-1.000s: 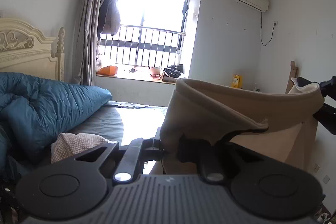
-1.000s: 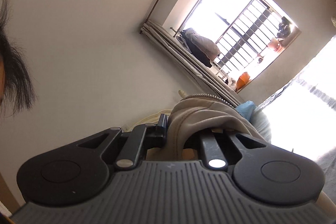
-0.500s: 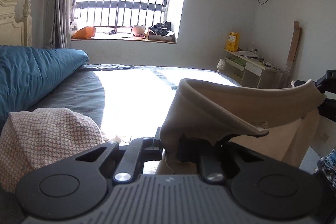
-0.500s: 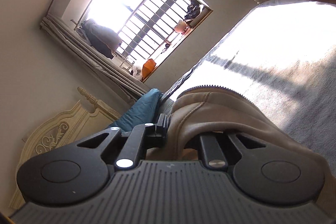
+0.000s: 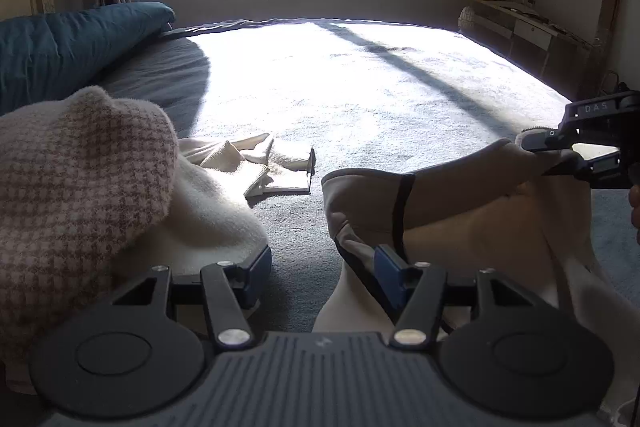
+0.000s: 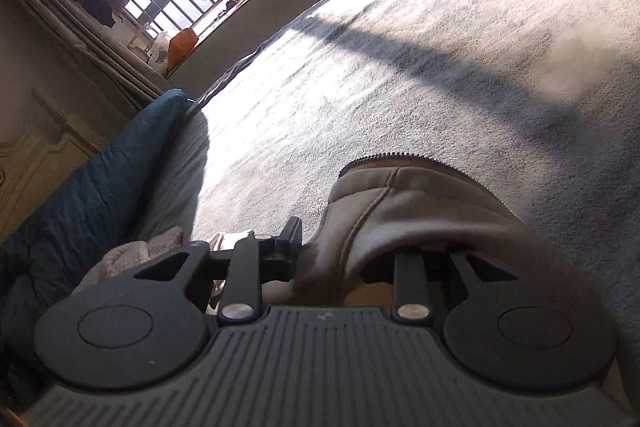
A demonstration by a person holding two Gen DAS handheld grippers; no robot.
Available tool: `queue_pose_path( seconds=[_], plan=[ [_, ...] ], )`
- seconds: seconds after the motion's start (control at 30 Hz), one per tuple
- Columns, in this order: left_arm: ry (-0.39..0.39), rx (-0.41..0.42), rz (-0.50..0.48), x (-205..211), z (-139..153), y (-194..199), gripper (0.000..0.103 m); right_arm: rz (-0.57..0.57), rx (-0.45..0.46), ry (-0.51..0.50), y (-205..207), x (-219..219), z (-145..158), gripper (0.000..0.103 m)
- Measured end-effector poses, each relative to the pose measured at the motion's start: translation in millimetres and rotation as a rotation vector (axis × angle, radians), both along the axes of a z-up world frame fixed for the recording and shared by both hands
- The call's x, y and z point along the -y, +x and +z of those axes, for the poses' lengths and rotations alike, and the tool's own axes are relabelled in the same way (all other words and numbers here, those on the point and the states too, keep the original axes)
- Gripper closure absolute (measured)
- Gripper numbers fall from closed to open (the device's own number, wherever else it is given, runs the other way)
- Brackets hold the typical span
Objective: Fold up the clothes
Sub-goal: 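Lay the hoodie flat on the bed and open both tools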
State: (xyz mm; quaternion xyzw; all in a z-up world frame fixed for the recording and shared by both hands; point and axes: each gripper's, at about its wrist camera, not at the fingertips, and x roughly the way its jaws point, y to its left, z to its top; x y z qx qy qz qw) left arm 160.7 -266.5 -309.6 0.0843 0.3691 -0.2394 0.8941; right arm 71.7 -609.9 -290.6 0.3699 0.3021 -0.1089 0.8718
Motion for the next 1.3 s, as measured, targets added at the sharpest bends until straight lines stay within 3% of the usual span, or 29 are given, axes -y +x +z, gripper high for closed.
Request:
queue_pose_path(
  seconds=[0.03,0.1,0.23,0.37,0.43,0.6,0.73,0.8,0.83,0.87,0.9,0.93,1.17,1.3],
  plan=[
    [-0.001,-0.003,0.012,-6.5,1.7,-3.9,0.044,0.017,-0.040,0.007,1.7,-1.1,-7.2,0.062],
    [-0.017,-0.015,0.040,-25.2,7.9,-16.8,0.040,0.052,-0.114,0.017,3.6,-3.7,-19.9,0.062],
    [-0.054,-0.105,0.087,-76.5,21.7,-56.9,0.036,0.118,-0.052,-0.003,-45.5,-17.7,11.4,0.056],
    [-0.062,-0.205,0.113,-130.9,38.5,-110.1,0.033,0.270,0.014,0.081,-104.7,-40.3,36.3,0.049],
    [-0.051,-0.263,0.105,-156.0,36.8,-147.0,0.032,0.383,0.002,0.146,-134.3,-62.6,42.4,0.048],
    [-0.035,-0.458,0.074,-188.7,13.4,-241.1,0.031,0.564,-0.210,0.239,-193.8,-126.3,13.4,0.047],
    [0.032,-0.542,-0.002,-178.7,-12.2,-302.9,0.029,0.539,-0.389,0.167,-224.9,-152.1,-21.2,0.047],
    [0.074,-0.540,-0.018,-171.0,-24.5,-322.0,0.030,0.476,-0.418,0.209,-233.2,-152.2,-31.6,0.047],
    [0.096,-0.537,-0.025,-168.1,-29.7,-328.8,0.038,0.453,-0.419,0.237,-235.1,-151.4,-34.4,0.047],
    [0.110,-0.537,-0.020,-168.1,-33.0,-331.2,0.060,0.429,-0.415,0.244,-236.2,-151.2,-35.1,0.047],
    [0.118,-0.539,-0.007,-169.7,-35.4,-331.7,0.073,0.426,-0.411,0.233,-235.5,-152.3,-33.7,0.047],
    [0.107,-0.542,0.018,-174.4,-35.5,-330.4,0.094,0.423,-0.406,0.222,-234.7,-153.4,-32.3,0.047],
    [0.004,-0.465,0.250,-239.3,11.8,-288.0,0.099,0.426,-0.376,0.144,-226.8,-160.7,-26.6,0.047],
    [-0.016,-0.347,0.364,-284.3,54.3,-228.6,0.099,0.403,-0.376,0.148,-226.5,-160.7,-28.3,0.047]
  ],
)
